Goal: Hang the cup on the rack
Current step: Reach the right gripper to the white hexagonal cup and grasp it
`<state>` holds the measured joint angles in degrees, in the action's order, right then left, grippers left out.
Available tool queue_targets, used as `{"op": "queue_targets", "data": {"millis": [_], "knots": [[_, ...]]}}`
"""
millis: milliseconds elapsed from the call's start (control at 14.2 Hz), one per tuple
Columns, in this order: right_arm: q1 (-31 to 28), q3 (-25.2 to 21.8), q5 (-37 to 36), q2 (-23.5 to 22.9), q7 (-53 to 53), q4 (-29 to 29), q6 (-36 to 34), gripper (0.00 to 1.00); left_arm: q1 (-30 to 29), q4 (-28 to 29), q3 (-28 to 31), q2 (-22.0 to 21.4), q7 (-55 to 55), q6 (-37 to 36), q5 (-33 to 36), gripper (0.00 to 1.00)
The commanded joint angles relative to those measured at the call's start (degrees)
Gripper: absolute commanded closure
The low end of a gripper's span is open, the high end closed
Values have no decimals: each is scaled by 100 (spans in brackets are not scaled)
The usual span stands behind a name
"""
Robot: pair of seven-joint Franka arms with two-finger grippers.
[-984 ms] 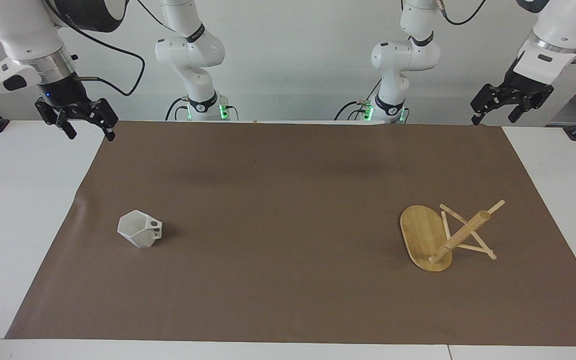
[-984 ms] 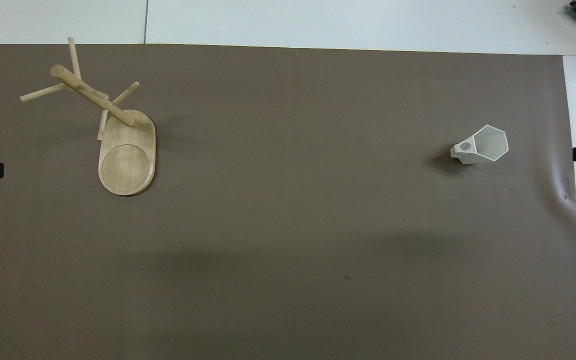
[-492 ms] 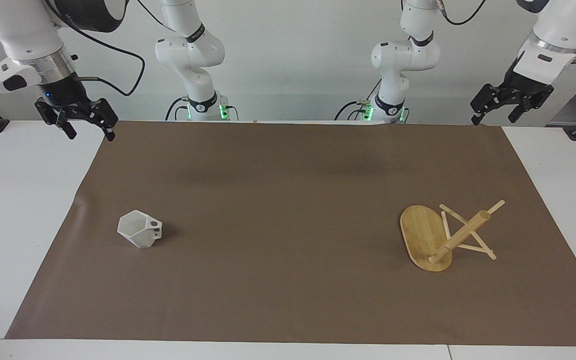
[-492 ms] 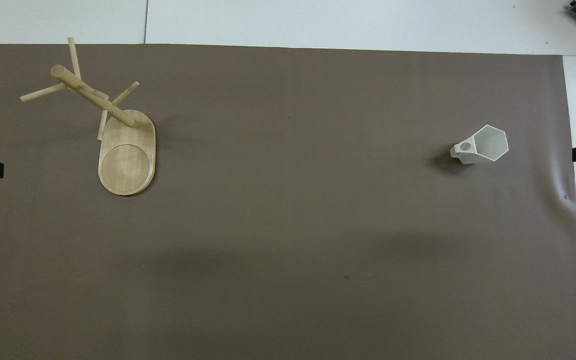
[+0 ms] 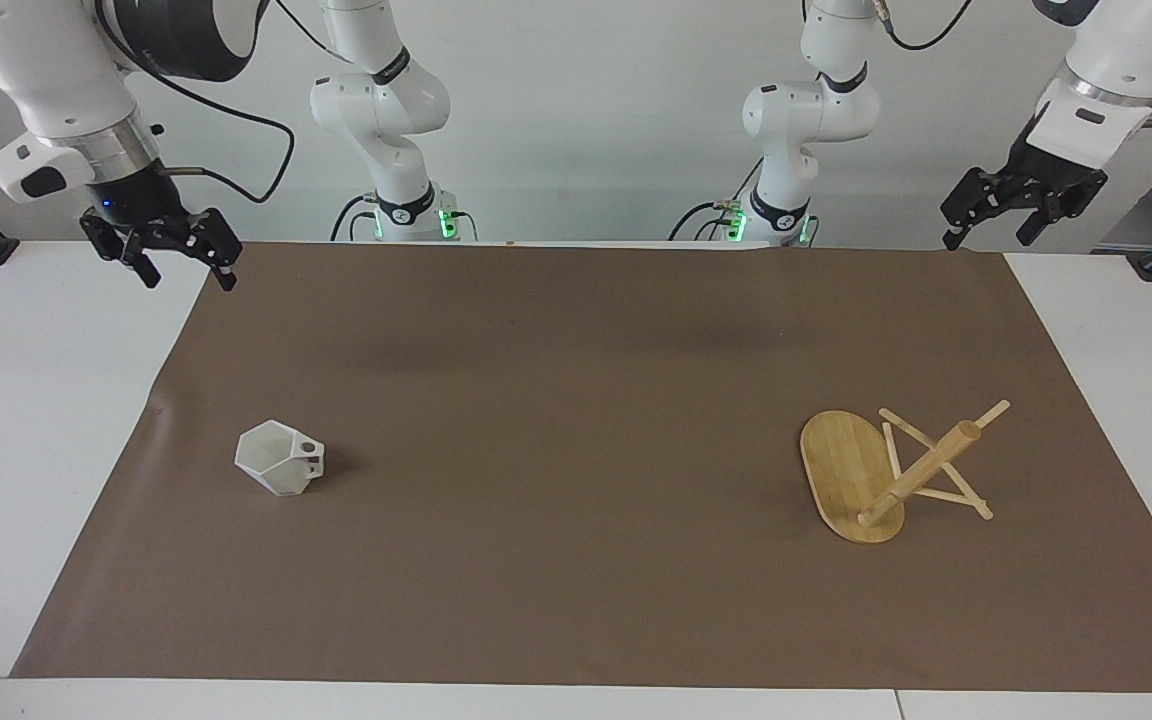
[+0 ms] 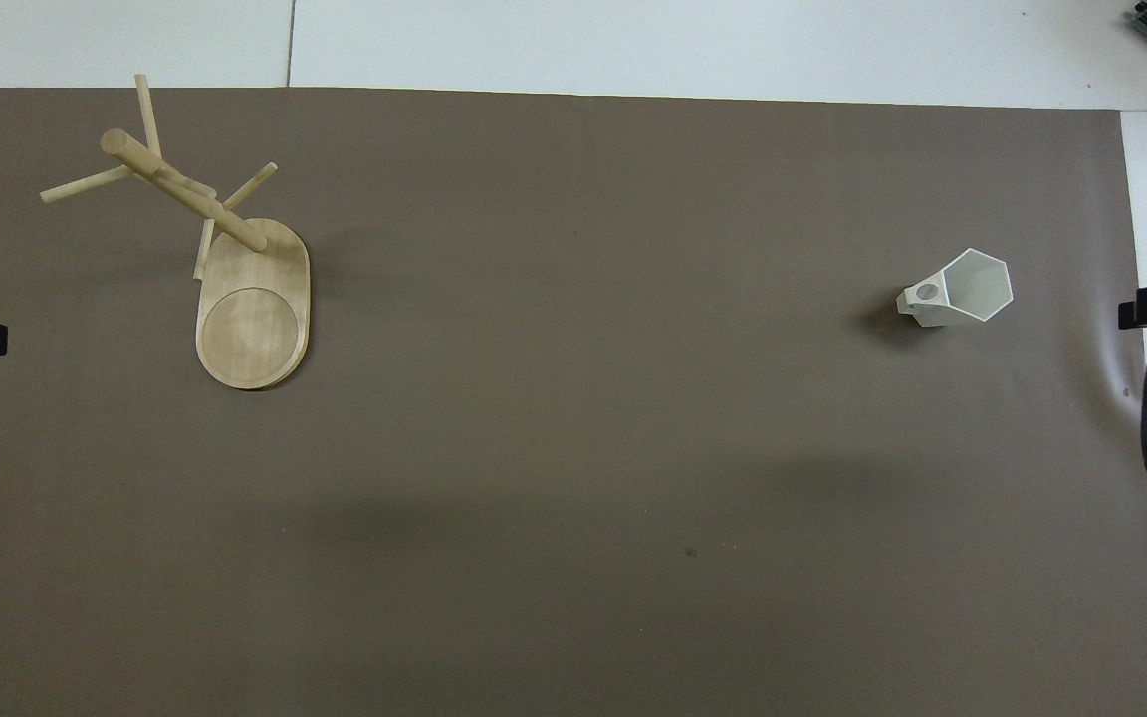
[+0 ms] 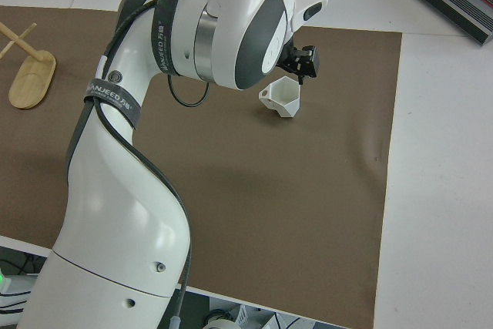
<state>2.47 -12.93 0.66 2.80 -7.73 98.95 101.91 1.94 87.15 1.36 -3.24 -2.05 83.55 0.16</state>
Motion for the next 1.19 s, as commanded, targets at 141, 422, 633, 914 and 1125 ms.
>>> {"op": "queue_targets", "data": {"millis": [141,422,633,914,1125], "knots": [[-72,36,-83,-15,-702,722,1066,0,-27,65,-4,-107,-32,-67,-25,0],[-185,10,-5,-770,-1265,758,1936,0,-27,65,-4,-107,-32,-67,-25,0],[-204,18,57,-1211,-1363,767,2561,0,-27,65,-4,-107,-32,-67,-25,0],[-160,18,319,-1553,-1319,767,2930,0,-27,65,-4,-107,-41,-67,-25,0],[-151,18,786,-1817,-1310,766,3194,0,-27,65,-4,-107,-32,-67,-25,0]]}}
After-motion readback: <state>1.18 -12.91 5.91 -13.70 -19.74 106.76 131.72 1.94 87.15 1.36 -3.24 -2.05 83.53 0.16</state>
